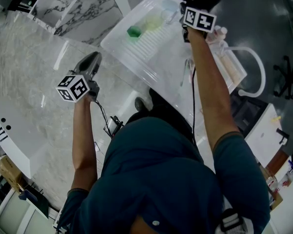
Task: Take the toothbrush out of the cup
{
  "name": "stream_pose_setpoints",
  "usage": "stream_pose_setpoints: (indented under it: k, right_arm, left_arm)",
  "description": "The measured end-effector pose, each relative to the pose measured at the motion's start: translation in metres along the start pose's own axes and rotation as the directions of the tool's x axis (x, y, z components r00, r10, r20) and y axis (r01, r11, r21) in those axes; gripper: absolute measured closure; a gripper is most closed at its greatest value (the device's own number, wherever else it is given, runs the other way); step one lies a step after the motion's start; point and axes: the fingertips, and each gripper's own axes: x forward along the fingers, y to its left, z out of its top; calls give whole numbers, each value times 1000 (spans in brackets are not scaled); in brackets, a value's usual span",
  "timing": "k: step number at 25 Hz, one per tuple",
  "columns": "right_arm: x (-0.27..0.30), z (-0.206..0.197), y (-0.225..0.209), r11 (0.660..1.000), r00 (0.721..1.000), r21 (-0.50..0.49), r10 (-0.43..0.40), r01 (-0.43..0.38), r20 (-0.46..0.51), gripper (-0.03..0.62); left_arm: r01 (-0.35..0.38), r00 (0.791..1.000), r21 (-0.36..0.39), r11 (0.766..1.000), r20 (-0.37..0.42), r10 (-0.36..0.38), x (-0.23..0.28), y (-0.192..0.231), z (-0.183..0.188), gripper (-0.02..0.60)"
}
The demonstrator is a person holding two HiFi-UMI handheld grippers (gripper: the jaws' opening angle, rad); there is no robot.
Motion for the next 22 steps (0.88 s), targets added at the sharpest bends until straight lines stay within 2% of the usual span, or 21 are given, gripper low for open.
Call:
stream_pose_setpoints:
  k: [22]
  right_arm:
    - [-70, 49, 27, 998, 992, -65, 11, -2, 129, 523]
  left_arm:
    - [11, 999, 23, 1000, 48, -12, -33, -7, 8, 525]
